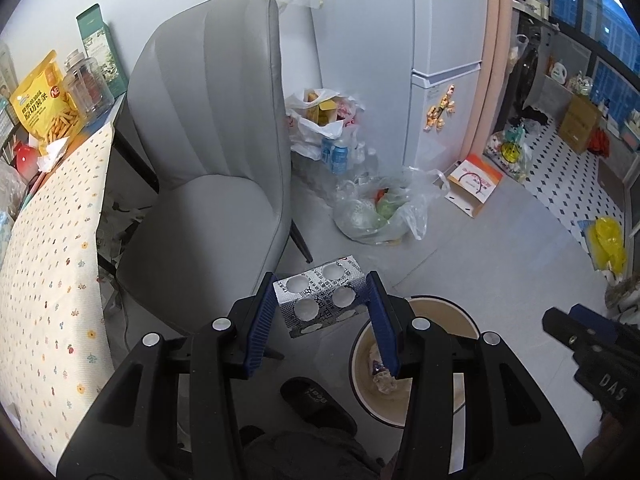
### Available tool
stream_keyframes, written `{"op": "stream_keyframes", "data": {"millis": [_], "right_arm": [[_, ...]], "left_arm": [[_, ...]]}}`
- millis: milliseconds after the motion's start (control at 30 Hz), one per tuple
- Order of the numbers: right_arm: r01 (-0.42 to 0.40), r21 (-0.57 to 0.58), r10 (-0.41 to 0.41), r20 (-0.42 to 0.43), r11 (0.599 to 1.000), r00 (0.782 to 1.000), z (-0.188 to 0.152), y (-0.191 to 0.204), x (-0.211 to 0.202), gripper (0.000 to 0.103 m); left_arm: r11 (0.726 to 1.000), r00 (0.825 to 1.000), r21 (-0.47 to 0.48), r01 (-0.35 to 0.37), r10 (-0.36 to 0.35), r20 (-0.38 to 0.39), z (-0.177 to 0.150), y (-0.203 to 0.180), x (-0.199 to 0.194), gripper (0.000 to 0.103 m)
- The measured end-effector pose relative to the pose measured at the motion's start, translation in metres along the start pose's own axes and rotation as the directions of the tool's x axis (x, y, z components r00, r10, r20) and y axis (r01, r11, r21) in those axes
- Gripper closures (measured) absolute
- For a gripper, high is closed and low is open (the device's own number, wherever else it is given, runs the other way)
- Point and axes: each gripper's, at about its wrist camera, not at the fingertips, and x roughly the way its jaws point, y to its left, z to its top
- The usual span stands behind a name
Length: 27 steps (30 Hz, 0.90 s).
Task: Collect trash
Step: 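Open both tools over the bin to drop the tissue and blister pack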
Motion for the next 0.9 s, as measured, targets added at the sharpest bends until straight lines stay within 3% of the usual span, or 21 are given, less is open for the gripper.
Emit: {"op": "stream_keyframes", "data": {"millis": [267,367,400,433,500,600,900], "right_arm": [[0.021,0.040,-0.023,0.061,0.999,0.998,0.003,-0.025,-0.030,0.054],[0.031,0.058,-0.036,0.086,0.998,0.996,0.005,-0.035,-0.043,0.051],[0.034,0.063,-0.040,0.095,0.997,0.995,0.005,-0.038,-0.048,0.051],[0.036,0.067,-0.043,0.101,0.997,0.994,0.006,-0.039,-0.051,0.050],[0.041,0.077,-0.049,0.115,0.996,0.992,0.006,-0.044,-0.059,0.050],[0.039,0.083,-0.049,0.130,0.996,0.990,0.005,-0.047,-0.068,0.049],[0.004,0.043,-0.011,0.162,0.999,0.987,0.001,-0.022,-0.084,0.043]], "left_arm": [[0.997,0.998,0.046,0.064,-0.063,-0.009,-0.001,-0.026,-0.008,0.057],[0.989,0.992,0.067,0.129,-0.128,-0.018,-0.001,-0.039,-0.014,0.055],[0.986,0.989,0.075,0.151,-0.149,-0.022,-0.002,-0.043,-0.016,0.049],[0.983,0.987,0.082,0.163,-0.162,-0.019,-0.001,-0.046,-0.019,0.034],[0.982,0.985,0.080,0.173,-0.174,0.008,0.000,-0.046,-0.027,0.020],[0.984,0.986,0.071,0.161,-0.164,0.039,0.004,-0.042,-0.038,0.009],[0.995,0.989,-0.006,0.100,-0.099,0.112,0.005,0.003,-0.069,0.006]]}}
